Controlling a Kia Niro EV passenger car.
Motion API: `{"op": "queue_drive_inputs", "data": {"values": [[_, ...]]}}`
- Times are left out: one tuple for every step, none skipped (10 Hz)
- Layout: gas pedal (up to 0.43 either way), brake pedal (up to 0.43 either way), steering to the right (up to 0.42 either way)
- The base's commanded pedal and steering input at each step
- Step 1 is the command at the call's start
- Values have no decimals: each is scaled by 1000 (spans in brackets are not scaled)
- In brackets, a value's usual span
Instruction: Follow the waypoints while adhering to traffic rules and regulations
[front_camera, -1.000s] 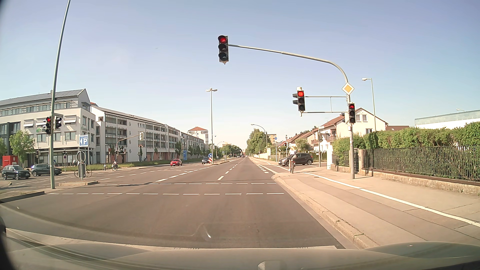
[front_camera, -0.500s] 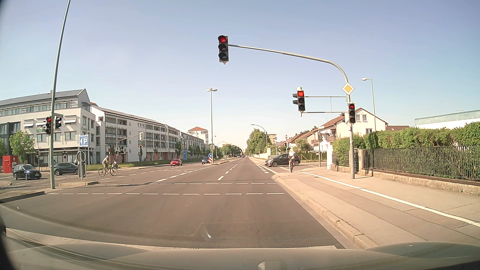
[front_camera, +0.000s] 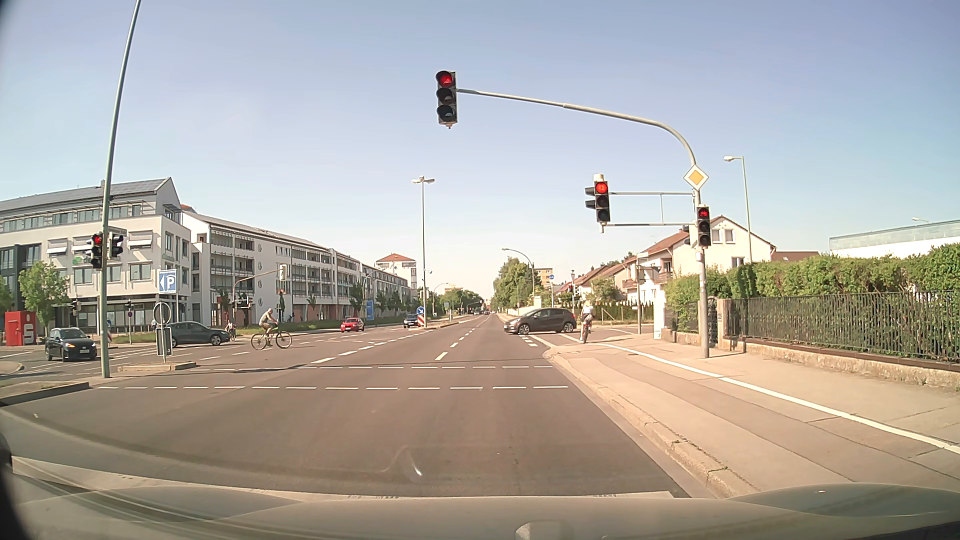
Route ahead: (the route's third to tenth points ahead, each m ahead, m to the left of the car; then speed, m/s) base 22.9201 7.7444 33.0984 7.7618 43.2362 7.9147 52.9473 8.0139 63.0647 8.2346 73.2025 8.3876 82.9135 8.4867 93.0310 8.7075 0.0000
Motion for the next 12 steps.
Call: {"op": "queue_drive_inputs", "data": {"values": [[0, 293, 7], [0, 287, 7], [0, 287, 6], [0, 287, 7], [0, 287, 7], [0, 287, 7], [0, 293, 7], [0, 287, 6], [0, 287, 7], [0, 293, 6], [0, 287, 7], [0, 293, 6]]}}
